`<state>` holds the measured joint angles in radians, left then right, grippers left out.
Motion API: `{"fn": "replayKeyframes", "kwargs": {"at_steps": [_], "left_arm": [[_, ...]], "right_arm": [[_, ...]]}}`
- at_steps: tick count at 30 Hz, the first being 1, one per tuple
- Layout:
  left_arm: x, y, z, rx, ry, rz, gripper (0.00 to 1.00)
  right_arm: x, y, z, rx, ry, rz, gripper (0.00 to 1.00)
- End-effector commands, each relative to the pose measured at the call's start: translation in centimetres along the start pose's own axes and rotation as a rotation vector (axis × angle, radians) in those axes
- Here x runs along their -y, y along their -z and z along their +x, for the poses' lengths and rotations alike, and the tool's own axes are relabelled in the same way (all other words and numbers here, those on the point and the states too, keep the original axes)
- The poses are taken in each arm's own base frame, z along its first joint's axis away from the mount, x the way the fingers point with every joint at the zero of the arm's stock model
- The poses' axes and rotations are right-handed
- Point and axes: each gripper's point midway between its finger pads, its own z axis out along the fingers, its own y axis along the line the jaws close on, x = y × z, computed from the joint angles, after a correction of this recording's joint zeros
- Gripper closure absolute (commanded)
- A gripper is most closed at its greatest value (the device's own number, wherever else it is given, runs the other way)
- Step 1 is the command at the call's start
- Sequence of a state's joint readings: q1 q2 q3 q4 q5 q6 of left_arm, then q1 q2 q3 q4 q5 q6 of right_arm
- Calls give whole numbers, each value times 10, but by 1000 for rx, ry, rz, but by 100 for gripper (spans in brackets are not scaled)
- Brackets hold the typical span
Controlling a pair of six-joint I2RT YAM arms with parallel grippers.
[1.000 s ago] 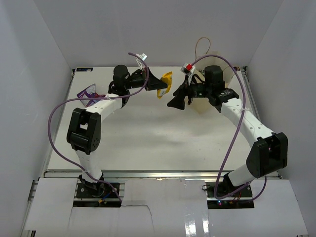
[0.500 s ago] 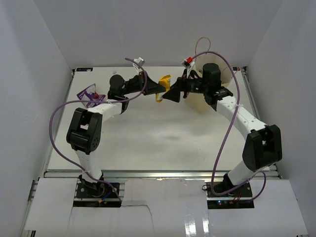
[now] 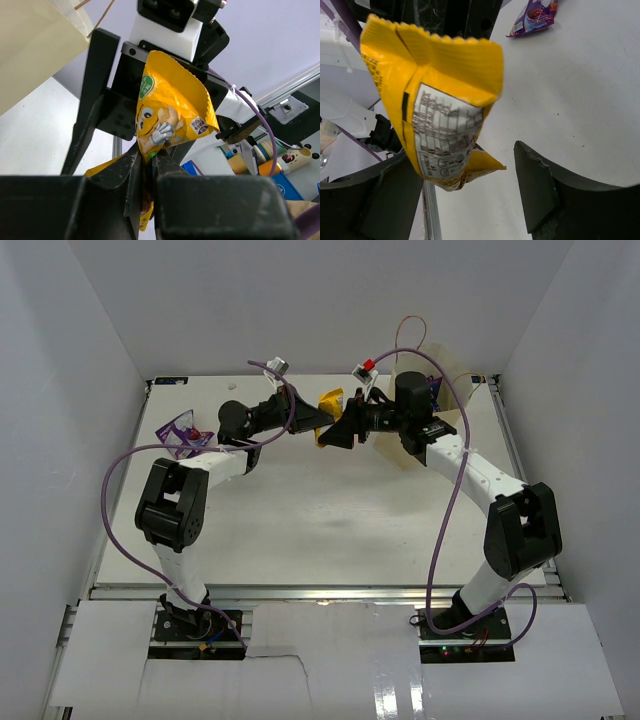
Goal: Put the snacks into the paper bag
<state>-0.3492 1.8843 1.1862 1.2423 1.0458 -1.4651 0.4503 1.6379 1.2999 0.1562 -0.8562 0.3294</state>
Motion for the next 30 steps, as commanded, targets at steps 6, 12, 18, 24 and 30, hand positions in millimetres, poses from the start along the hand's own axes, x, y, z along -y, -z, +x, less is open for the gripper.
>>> {"fn": "replayKeyframes", "kwargs": {"at_steps": [6, 12, 18, 24, 30], "left_arm": [[7, -2, -4, 37, -27, 9, 74], [0, -4, -12, 62, -29, -48, 63], [0, 10, -42, 156, -131, -147, 36], [11, 46, -80, 239, -281, -329, 22], [-24, 122, -103, 343, -447, -885, 2]], "right_arm": [[-24, -3, -33, 73, 60, -96, 50], [-26, -1, -28, 66, 50, -88, 82], [-31, 6, -22, 49, 76, -78, 92], [-31, 24, -34, 14, 278, -10, 92], [-6, 61, -93, 47, 535, 292, 92]]}}
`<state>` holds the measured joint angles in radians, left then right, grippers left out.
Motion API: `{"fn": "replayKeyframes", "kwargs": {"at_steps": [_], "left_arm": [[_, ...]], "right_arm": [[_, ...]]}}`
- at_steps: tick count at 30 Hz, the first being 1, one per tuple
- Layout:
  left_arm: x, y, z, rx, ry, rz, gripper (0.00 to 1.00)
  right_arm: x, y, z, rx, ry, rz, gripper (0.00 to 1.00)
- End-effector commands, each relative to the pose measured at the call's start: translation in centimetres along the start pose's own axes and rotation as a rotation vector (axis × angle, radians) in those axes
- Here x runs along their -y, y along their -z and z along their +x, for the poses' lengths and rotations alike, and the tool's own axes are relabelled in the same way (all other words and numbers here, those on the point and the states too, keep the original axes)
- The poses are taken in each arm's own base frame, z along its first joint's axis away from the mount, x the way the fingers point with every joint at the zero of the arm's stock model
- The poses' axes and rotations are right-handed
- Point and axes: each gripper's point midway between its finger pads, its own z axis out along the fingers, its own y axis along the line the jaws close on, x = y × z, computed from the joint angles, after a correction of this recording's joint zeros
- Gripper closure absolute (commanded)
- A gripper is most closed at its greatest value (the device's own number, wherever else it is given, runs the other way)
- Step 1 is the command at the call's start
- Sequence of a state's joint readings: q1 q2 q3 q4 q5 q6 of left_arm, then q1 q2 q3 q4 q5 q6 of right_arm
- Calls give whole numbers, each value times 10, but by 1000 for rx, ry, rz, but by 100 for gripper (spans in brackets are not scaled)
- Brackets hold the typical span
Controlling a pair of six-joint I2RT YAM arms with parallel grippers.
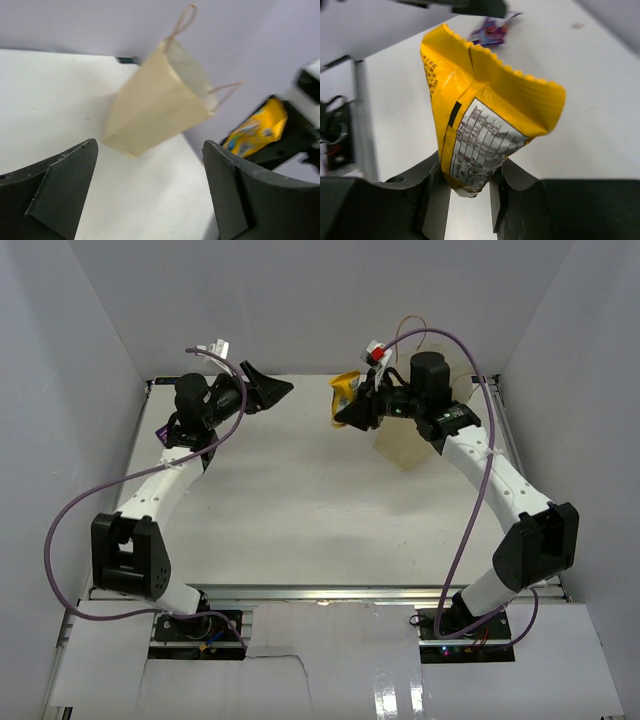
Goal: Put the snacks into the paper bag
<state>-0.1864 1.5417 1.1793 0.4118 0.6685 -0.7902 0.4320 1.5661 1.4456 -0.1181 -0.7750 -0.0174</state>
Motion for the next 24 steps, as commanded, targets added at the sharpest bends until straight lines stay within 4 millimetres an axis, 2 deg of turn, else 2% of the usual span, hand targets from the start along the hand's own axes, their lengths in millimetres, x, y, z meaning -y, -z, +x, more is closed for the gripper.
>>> {"fn": "replayKeyframes", "kwargs": {"at_steps": [1, 2, 3, 4, 5, 7, 9, 10, 13, 16, 17, 18, 20, 21, 22, 23, 24], "left_arm": [[-41, 41, -11, 3, -180, -406, 2], [-61, 57, -23, 45, -224, -549, 2], [-70, 68, -25, 56, -230, -624, 2], [-82, 89, -29, 73, -235, -740, 2], [-89, 102, -32, 84, -235, -805, 2], [-101, 121, -25, 54, -211, -882, 2], [-112, 138, -25, 53, -186, -938, 2], [-120, 147, -18, 35, -165, -972, 2], [-127, 157, -13, 36, -142, -1007, 2], [-142, 173, -8, 46, -107, -1092, 2], [-149, 179, -6, 46, -89, -1128, 2], [-161, 189, 0, 36, -36, -1211, 2], [-175, 202, 0, 28, 16, -1299, 2], [-177, 204, -8, 42, 31, -1324, 2], [-190, 210, 4, 5, 72, -1386, 2], [-199, 223, -1, 23, 99, -1434, 2], [-207, 226, 0, 10, 120, -1468, 2]], "right_arm": [[31, 44, -56, 38, 237, 276, 92], [40, 56, -66, 47, 267, 352, 92], [61, 72, -74, 48, 277, 497, 92], [84, 94, -79, 45, 285, 641, 92], [87, 98, -80, 49, 285, 655, 92], [116, 134, -86, 53, 282, 842, 92], [132, 157, -87, 49, 278, 949, 92], [142, 173, -84, 39, 276, 1013, 92], [160, 196, -78, 17, 280, 1114, 92], [176, 203, -68, -11, 258, 1153, 89], [180, 202, -65, -19, 253, 1151, 82], [183, 203, -65, -19, 251, 1146, 64], [181, 199, -70, -11, 269, 1105, 51], [178, 195, -75, 0, 283, 1077, 48], [176, 193, -78, 8, 287, 1064, 39], [174, 193, -82, 18, 293, 1057, 34], [172, 189, -85, 26, 298, 1032, 27]]}}
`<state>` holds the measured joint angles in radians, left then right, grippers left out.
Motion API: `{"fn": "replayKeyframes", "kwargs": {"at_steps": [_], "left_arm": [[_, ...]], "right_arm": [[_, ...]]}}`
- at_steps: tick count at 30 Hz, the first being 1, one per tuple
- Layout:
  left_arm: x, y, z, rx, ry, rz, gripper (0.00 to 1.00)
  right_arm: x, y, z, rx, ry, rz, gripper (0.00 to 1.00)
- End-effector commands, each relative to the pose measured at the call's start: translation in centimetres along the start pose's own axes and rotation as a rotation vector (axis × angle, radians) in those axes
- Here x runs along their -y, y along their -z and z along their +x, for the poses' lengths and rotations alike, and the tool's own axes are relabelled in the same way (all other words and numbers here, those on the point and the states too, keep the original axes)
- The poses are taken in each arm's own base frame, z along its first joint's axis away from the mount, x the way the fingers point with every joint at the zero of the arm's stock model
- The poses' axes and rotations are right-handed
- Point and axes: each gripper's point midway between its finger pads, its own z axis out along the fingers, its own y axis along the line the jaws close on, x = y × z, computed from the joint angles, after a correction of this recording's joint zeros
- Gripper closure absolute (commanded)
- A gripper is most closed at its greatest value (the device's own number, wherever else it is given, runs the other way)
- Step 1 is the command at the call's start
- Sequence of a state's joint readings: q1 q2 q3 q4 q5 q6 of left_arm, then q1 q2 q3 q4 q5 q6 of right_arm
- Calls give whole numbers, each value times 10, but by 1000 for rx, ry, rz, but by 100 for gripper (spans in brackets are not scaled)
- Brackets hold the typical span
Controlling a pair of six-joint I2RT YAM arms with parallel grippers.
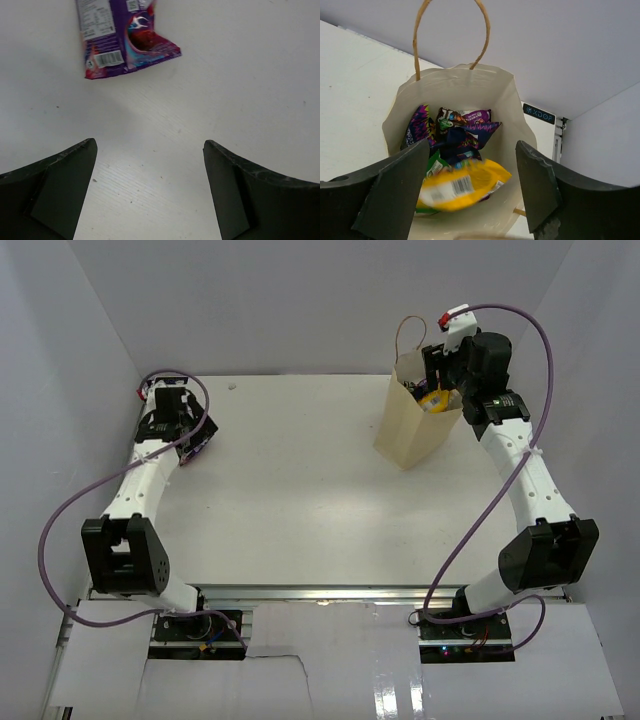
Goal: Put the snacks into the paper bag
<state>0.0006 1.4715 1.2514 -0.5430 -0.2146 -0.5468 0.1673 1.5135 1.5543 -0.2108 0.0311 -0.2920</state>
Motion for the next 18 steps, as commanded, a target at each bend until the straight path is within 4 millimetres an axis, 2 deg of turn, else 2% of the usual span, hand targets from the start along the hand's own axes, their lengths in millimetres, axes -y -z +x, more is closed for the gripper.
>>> {"fn": "replayKeyframes", "kwargs": {"at_steps": [1, 4, 5, 6, 7, 8, 9, 10, 11, 12, 13, 15, 16, 18], "left_arm": [[-40, -9, -8, -25, 102, -204, 2], [-56, -17, -14, -28, 150, -286, 2], [-63, -28, -9, -48, 177, -326, 4], [-69, -33, -10, -51, 187, -361, 5], [-76, -36, -15, -57, 209, -388, 6], [-82, -53, -4, -99, 215, -419, 10], [-83, -61, -1, -127, 225, -414, 10], [-83, -68, -9, -124, 238, -403, 10], [-83, -85, -3, -152, 221, -400, 10], [-75, -93, -3, -185, 168, -339, 9], [-61, -103, -19, -162, 136, -260, 7], [-47, -119, -21, -173, 61, -168, 4], [-34, -125, -31, -142, 59, -102, 4], [-26, -133, -43, -105, 52, -71, 2]], "right_arm": [[3, 9, -45, 126, 25, -24, 23], [-1, 11, -49, 138, 33, -53, 13], [-5, 15, -52, 148, 48, -86, 13], [-25, 22, -57, 182, 109, -211, 13], [-42, 29, -47, 161, 144, -321, 10], [-79, 48, -51, 217, 190, -544, 10], [-92, 59, -50, 255, 286, -643, 11], [-107, 70, -45, 263, 294, -736, 13], [-124, 85, -39, 270, 270, -840, 14], [-132, 89, -35, 272, 266, -881, 14], [-140, 91, -24, 251, 249, -914, 14], [-149, 95, -14, 231, 237, -945, 15], [-155, 98, -5, 216, 225, -970, 15], [-163, 103, 2, 202, 208, -1007, 16]]}}
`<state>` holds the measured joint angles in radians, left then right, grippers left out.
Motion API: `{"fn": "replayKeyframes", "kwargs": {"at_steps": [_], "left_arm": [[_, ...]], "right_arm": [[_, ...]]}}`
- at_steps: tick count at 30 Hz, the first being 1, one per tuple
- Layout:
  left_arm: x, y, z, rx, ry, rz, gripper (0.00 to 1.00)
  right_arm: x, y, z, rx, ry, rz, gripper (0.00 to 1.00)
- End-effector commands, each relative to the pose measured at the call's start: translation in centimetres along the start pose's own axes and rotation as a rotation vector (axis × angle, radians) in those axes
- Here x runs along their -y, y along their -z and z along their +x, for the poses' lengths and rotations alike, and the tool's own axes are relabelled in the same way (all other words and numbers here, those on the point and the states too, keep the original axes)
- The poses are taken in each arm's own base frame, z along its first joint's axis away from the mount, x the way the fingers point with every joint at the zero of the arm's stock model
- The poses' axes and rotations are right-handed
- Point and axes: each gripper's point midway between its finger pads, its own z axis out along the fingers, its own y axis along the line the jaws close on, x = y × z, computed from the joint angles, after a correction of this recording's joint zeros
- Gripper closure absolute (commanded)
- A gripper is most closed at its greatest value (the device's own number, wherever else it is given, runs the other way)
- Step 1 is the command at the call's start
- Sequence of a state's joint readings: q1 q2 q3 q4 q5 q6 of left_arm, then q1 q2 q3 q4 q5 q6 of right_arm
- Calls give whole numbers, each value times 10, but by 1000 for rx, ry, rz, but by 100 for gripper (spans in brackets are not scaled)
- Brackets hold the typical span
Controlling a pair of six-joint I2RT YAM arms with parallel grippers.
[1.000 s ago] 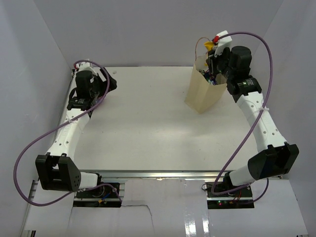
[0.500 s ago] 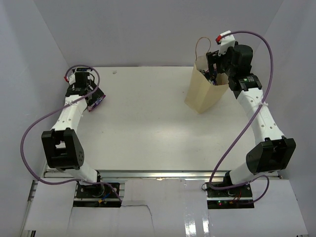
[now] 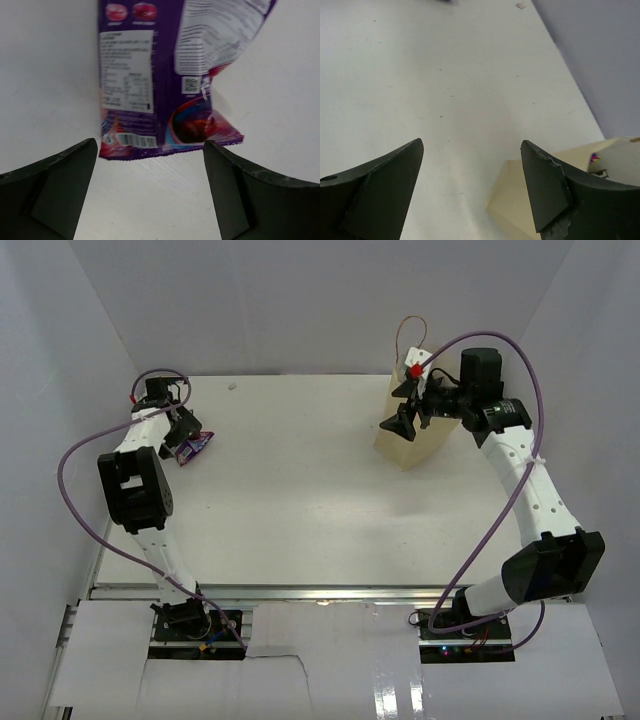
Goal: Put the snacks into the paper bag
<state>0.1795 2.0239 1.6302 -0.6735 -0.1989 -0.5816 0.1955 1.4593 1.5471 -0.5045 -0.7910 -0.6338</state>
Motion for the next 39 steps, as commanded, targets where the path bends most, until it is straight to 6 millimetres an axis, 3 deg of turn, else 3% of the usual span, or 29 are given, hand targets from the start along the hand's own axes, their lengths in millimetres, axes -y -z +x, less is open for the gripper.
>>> {"fn": "replayKeyframes", "kwargs": {"at_steps": [1, 2, 3, 6, 7, 9, 10, 15, 19, 20, 22, 23, 25, 26, 27, 28, 30, 31, 32, 33, 35, 36, 38, 39], "left_arm": [[48, 23, -47, 129, -62, 200, 2], [54, 25, -58, 149, -60, 213, 2], [54, 12, -53, 123, -65, 202, 2], [55, -1, -50, 92, -62, 173, 2], [48, -16, -43, 67, -54, 124, 3], [39, -24, -37, 25, -49, 63, 13], [33, -38, -27, -5, -47, 26, 16], [27, -46, -16, -40, -67, 5, 26], [31, -36, -18, -42, -81, 38, 66], [36, -24, -23, -27, -78, 62, 77], [46, -10, -22, -33, -85, 139, 86], [62, 13, -32, -2, -93, 244, 92], [80, 40, -29, -7, -116, 388, 97], [81, 45, -13, -44, -128, 444, 99], [97, 74, 0, -63, -158, 616, 100], [113, 103, -7, -37, -181, 733, 100], [121, 124, 22, -77, -215, 922, 100], [126, 161, 35, -111, -243, 1058, 100], [120, 162, 58, -149, -257, 1114, 100], [121, 191, 74, -179, -302, 1222, 100], [115, 207, 102, -242, -337, 1313, 100], [110, 208, 128, -295, -349, 1348, 100], [107, 235, 151, -343, -395, 1452, 100], [105, 242, 176, -403, -418, 1477, 100]], "right_arm": [[-39, 0, -2, 49, -10, -149, 16], [-44, -1, 3, 42, -24, -160, 16], [-48, -3, 5, 39, -30, -171, 16], [-55, -7, 13, 29, -58, -189, 16], [-56, -8, 14, 28, -63, -191, 16], [-57, -9, 13, 31, -78, -191, 16], [-56, -10, 14, 31, -85, -189, 16], [-56, -9, -2, 66, -106, -205, 17], [-61, -11, -8, 85, -115, -227, 18], [-62, -12, -8, 83, -117, -230, 18], [-69, -15, -9, 88, -112, -251, 19], [-75, -16, -12, 94, -108, -269, 19], [-86, -20, -13, 105, -121, -313, 19], [-97, -25, -16, 107, -124, -345, 20], [-111, -33, -19, 106, -133, -380, 20], [-110, -34, -18, 105, -143, -377, 20], [-129, -46, -24, 113, -141, -434, 19], [-136, -53, -23, 107, -171, -457, 18], [-146, -59, -27, 112, -170, -491, 17], [-147, -68, -26, 122, -169, -503, 15], [-153, -80, -26, 133, -203, -526, 9], [-150, -85, -26, 143, -206, -521, 8], [-145, -102, -24, 182, -237, -523, 6], [-142, -110, -22, 193, -242, -516, 5]]}}
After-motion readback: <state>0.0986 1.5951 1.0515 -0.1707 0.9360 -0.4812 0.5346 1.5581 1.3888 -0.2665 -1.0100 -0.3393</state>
